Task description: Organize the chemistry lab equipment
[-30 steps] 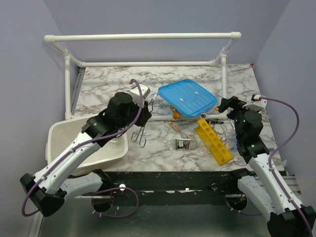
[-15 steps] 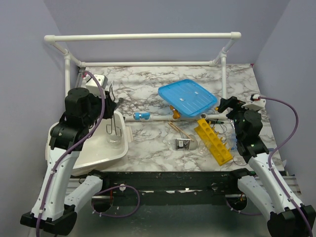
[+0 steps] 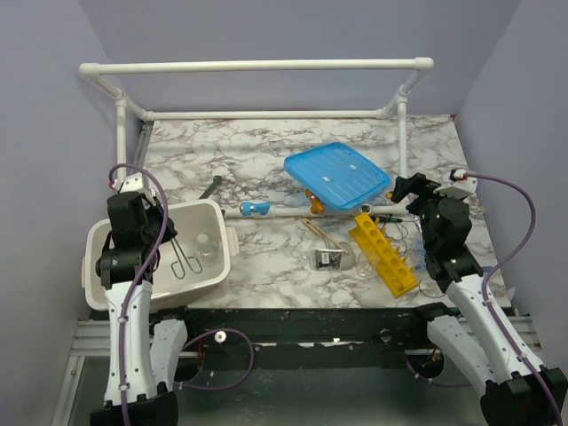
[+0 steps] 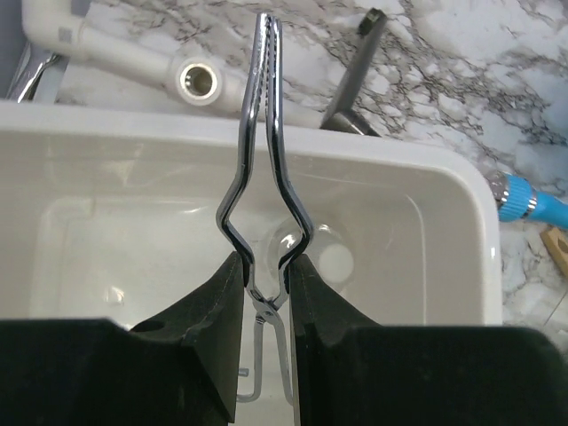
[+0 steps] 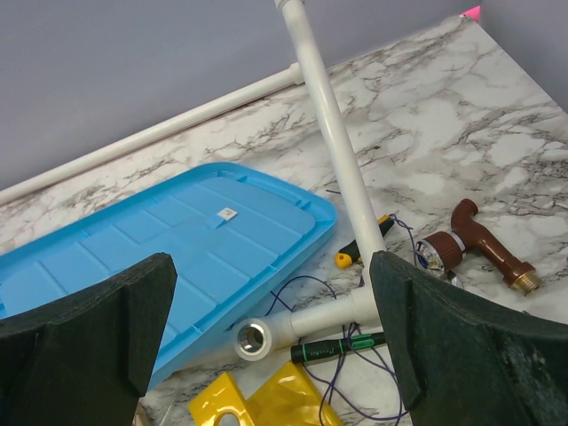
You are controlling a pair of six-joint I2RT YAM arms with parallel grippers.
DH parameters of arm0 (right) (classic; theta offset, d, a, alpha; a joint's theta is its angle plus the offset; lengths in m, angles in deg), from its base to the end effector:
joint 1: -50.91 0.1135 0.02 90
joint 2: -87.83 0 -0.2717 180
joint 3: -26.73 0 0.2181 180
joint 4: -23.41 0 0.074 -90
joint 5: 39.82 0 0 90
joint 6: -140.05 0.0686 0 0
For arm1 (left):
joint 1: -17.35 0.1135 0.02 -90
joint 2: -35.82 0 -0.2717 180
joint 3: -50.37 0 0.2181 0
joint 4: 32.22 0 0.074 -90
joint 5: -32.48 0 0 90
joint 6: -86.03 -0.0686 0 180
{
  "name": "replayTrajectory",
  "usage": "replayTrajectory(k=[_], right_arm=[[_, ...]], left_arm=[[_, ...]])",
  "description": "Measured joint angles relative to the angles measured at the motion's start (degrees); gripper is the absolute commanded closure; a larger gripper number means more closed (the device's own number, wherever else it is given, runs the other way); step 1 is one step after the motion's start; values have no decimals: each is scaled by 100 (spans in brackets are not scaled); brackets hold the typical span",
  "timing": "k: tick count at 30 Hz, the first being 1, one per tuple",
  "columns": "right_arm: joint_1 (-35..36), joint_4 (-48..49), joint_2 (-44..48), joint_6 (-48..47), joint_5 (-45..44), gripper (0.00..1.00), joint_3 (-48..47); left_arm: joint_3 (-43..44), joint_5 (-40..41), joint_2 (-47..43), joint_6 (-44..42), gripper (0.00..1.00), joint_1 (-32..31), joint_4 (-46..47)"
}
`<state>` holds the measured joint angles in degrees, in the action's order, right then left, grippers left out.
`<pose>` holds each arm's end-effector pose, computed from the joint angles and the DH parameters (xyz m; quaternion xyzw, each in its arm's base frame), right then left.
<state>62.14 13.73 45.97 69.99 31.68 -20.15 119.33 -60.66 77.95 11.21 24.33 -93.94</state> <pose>0.1744 0.0124 0.3026 0.1637 0.7153 0.0659 0.6761 0.1295 0.0121 0.3127 -0.1579 0.8722 -0.0573 0.4595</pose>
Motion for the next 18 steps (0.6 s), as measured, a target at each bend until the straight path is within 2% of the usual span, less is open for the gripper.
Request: replayTrajectory(k=[3,8,13,18], right_arm=[[0,2,0,-2,2,0,0],[0,0,0,0,20,0,0],[0,2,-2,0,42,0,0],[0,0,0,0,63,0,0]], left_arm=[[-424,-11,-334,442,100,385,59],[-750,20,-713,1069,100,466,201],[-999,411,-1141,1665,100,503,280],[-1161,772,-1261,2170,100,800,273]])
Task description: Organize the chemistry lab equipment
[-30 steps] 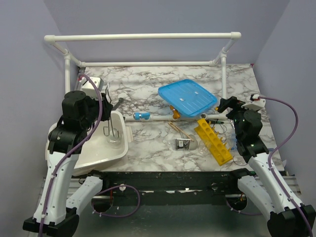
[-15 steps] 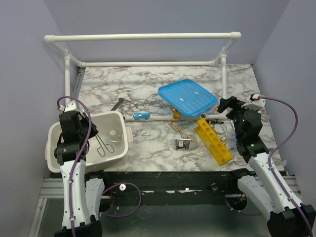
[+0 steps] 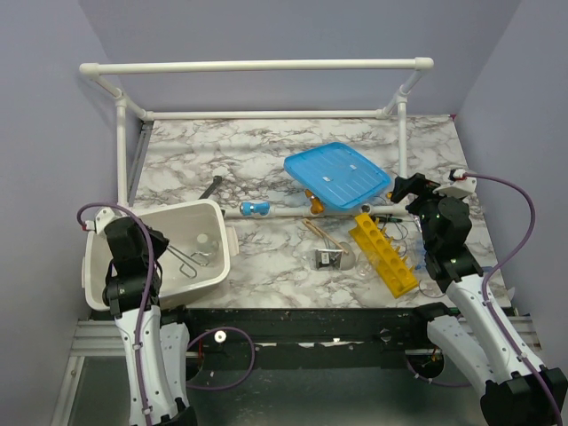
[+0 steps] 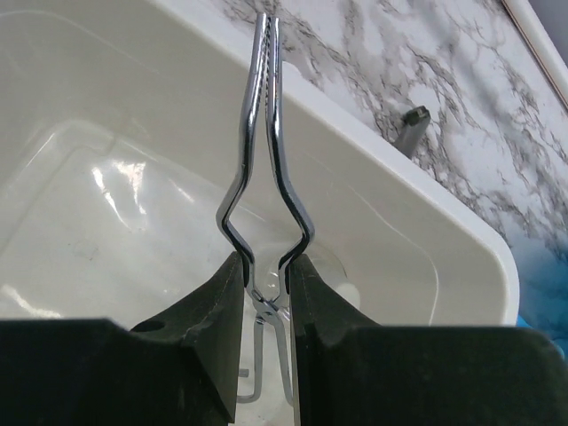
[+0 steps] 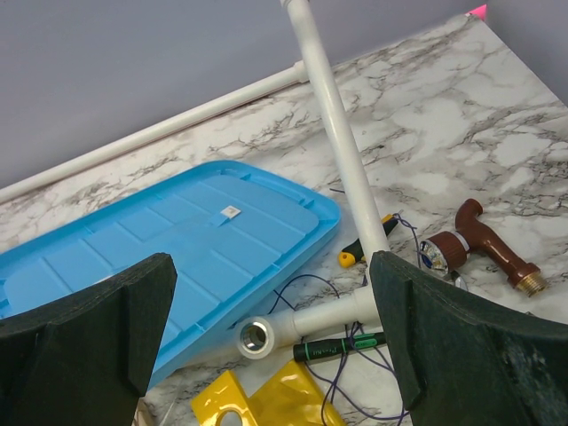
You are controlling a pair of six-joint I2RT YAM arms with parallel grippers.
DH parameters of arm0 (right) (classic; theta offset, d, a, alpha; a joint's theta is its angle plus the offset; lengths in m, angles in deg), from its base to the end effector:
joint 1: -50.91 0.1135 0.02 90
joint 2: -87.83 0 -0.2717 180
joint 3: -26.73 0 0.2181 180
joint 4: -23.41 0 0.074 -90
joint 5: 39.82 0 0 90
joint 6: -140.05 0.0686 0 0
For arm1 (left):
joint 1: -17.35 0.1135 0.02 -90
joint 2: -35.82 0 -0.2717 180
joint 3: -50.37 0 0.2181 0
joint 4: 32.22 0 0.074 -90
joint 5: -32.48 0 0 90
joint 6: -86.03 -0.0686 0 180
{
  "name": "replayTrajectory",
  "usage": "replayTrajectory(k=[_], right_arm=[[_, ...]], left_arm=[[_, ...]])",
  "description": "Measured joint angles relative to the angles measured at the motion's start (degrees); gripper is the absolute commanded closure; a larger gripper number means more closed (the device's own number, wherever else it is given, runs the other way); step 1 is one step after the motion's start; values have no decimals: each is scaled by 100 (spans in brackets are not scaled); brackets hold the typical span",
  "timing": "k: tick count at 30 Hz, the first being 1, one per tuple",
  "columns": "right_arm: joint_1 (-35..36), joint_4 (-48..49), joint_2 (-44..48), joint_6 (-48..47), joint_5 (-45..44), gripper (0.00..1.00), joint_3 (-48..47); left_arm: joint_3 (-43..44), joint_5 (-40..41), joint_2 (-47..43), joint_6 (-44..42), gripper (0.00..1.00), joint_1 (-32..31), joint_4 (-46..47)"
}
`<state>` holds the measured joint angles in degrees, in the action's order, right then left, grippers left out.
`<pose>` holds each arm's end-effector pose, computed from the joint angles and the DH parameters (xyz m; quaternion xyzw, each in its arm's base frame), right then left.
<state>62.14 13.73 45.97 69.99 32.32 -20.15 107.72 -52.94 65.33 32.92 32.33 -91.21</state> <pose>0.1745 0.0132 0.3026 0.1601 0.7163 0.0700 0.6756 0.0935 0.0307 0.2755 -0.3983 0.7741 -0.0591 0.4886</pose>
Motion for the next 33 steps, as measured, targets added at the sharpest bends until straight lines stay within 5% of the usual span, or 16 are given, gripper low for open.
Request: replayTrajectory(k=[23,33], right_arm=[[0,-17,39,0,42,0,0],[0,-42,42,0,42,0,-2]], left_arm=[[-1401,688,457,1198,100,767,-33],[-1615,693,448,1154,69,868,269]])
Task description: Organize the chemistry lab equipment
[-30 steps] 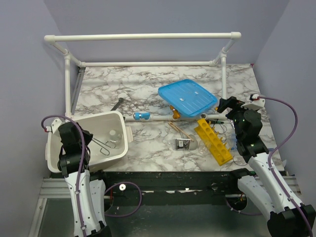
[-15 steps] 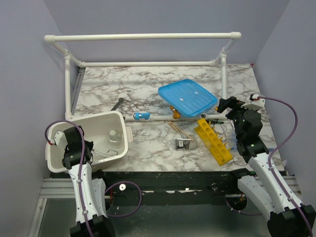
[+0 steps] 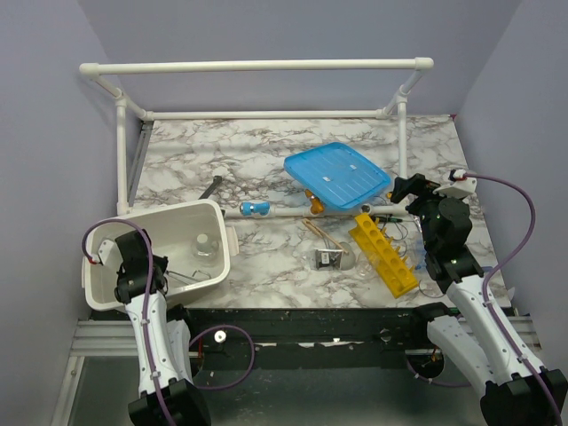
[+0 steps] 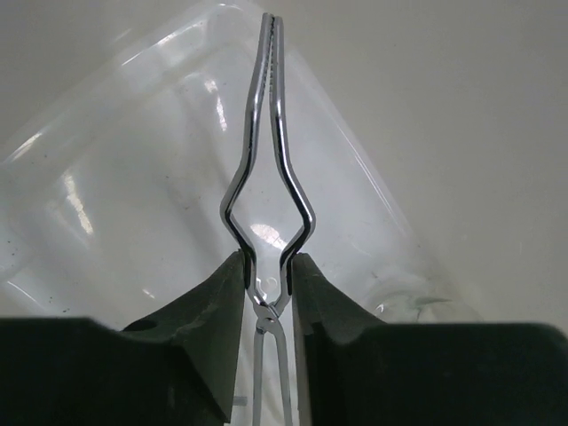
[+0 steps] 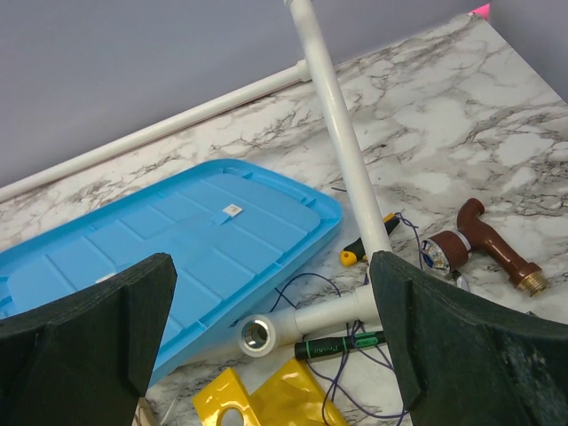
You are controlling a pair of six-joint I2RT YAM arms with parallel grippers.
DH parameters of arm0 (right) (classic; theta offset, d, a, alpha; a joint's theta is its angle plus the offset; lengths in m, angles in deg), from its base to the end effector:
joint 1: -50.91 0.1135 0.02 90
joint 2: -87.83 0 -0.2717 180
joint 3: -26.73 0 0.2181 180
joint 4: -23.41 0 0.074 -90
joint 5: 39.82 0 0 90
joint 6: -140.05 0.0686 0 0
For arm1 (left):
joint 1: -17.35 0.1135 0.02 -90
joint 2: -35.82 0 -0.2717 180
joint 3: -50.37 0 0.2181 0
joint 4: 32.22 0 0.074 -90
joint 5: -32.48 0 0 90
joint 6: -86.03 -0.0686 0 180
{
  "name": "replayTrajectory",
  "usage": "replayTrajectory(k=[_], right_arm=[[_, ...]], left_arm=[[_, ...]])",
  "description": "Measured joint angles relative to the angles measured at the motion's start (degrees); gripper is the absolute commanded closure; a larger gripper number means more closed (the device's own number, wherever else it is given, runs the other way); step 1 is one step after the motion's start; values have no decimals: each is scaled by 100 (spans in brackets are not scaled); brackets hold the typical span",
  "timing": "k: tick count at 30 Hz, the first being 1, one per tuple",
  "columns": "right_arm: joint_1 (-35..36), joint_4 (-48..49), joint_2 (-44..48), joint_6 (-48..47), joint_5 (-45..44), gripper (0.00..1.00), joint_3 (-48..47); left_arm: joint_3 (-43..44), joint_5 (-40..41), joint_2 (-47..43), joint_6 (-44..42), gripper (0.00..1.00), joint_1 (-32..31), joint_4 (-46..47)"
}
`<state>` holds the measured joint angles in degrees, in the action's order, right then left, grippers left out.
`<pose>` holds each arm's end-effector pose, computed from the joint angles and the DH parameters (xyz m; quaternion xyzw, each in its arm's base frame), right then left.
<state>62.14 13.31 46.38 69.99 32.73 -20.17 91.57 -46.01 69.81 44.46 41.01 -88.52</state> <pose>0.1732 0.0134 0.3028 0.1577 0.7168 0.0726 0.6753 0.0894 0.0541 0.1860 -0.5769 0.7331 0.0172 0.3598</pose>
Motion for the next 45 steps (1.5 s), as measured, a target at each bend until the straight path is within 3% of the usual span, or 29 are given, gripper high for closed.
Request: replayTrajectory(k=[4,12,16,21,27,31,38,45], right_arm=[[0,-9,-2,0,0,0,-15],[0,-37,0,0,0,0,-83],[0,-44,-2,0,0,0,-83],[0,-44,-7,0,2,0,-83],[0,-44,-20,0,24,0,-83],[0,-44,-39,-2,26,0,-83],[0,-46,-55,-4,31,0,-83],[0,-48,-55,-4,31,0,-85]], left_arm=[[0,2,-9,-50,54,2,50],[0,4,-11,-63,40,2,129],[28,4,-39,-133,18,2,109],[350,0,-103,-328,1,2,-13],[1043,4,-282,-761,1,-177,-103],[1486,208,-267,-1241,1,-713,-229],[2208,896,-168,-1880,1,-2649,-643],[2712,1279,61,-2107,6,-3786,-1084]])
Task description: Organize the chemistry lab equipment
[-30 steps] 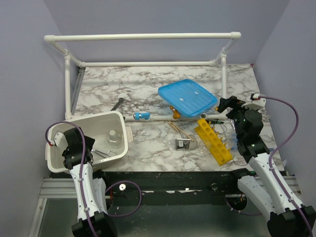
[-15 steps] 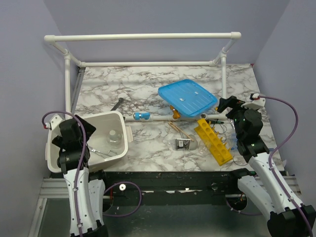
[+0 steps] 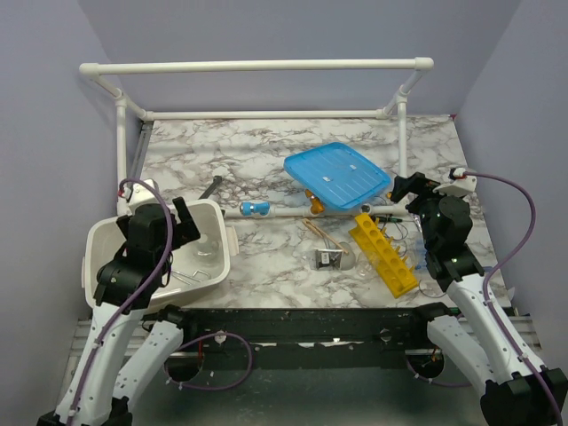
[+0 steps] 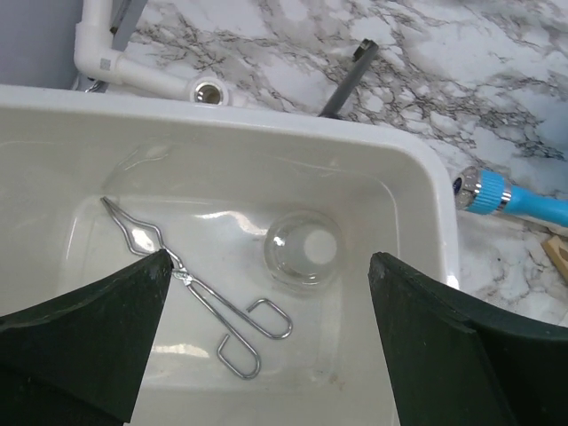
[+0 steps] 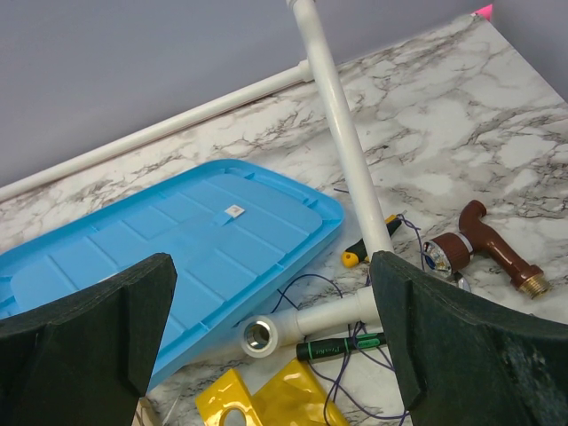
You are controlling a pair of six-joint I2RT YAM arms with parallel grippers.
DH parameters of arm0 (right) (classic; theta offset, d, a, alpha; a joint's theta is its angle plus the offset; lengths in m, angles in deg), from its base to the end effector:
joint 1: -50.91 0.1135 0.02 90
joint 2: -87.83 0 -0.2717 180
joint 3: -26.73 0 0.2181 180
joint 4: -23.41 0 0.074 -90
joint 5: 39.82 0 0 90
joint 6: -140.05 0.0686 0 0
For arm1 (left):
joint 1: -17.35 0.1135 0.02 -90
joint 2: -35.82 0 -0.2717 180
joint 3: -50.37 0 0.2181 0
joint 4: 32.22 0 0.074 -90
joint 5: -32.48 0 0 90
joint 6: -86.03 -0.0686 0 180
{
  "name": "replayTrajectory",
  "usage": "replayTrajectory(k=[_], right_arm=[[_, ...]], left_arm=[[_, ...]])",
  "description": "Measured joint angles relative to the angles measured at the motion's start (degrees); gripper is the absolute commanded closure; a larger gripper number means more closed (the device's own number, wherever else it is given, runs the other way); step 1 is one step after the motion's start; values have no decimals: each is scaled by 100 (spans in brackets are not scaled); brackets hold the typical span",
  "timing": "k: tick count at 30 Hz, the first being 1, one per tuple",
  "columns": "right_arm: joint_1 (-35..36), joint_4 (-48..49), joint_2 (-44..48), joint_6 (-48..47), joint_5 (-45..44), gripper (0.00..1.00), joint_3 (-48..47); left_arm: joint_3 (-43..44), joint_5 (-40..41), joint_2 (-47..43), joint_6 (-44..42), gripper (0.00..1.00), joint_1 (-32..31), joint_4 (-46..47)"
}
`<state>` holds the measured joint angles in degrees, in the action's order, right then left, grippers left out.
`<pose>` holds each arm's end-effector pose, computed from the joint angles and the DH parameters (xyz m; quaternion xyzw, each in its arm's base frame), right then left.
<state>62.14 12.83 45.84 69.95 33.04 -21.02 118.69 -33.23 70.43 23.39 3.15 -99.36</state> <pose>0.1747 0.0141 0.3054 0.1556 0.7183 0.0739 0.6741 0.0959 0.0049 0.3137 -0.1977 0.8438 0.0089 0.4988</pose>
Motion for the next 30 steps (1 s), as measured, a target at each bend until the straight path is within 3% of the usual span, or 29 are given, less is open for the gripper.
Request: replayTrajectory(k=[7,14,22,30], right_arm=[[0,-37,0,-4,-2,0,-31],[0,-63,31,-42,-9,0,-74],[0,-83,28,-42,-7,0,-74],[0,-83,-11,-42,-4,0,-74]], left_arm=[[592,378,192,-413,8,-1799,166],[1106,28,1958,-1008,15,-3517,1130],[527,-1716,3397,-1043,19,-3941,2476],[254,-3091,4597,-1683,11,-4522,3786]])
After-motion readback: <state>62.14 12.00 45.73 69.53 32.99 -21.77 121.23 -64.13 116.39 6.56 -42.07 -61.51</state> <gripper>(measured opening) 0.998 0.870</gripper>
